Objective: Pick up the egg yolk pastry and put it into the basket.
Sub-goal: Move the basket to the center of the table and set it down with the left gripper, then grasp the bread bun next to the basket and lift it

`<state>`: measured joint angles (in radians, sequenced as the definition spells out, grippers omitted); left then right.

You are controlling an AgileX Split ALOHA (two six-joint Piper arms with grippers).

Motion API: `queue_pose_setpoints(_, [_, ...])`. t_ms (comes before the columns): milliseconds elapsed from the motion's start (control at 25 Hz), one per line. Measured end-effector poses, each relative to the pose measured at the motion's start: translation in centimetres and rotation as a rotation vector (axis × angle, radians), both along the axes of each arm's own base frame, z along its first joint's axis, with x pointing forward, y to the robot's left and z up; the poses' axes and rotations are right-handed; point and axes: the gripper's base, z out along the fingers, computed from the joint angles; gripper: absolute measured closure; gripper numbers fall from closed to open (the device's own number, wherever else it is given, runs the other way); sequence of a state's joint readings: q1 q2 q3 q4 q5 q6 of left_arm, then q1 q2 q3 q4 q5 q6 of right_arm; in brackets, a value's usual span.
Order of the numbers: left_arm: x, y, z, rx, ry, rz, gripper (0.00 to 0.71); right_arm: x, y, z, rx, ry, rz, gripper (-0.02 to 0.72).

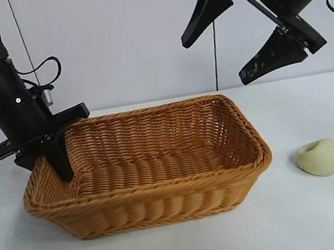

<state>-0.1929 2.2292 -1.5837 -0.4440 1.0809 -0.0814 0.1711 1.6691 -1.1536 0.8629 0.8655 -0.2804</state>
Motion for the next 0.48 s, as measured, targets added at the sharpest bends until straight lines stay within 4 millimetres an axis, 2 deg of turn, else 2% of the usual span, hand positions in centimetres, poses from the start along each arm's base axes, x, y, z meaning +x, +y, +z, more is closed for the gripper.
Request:
queue_pose_setpoints(160, [-0.1,0.0,1.1,-0.003,-0.012,-0.006,0.023,0.0,0.0,0.0,0.000,0.000,0.000,0.049])
queue_pose_setpoints(320, [-0.5,0.4,5.1,0.018,-0.113,-0.021,0.018,0.0,0.0,0.0,0.000,0.001,0.001,0.049])
queue_pose_setpoints(480, [-1.0,1.5,8.6,0.113,-0.208,-0.025,0.018,0.0,0.0,0.0,0.001,0.003,0.003,0.049])
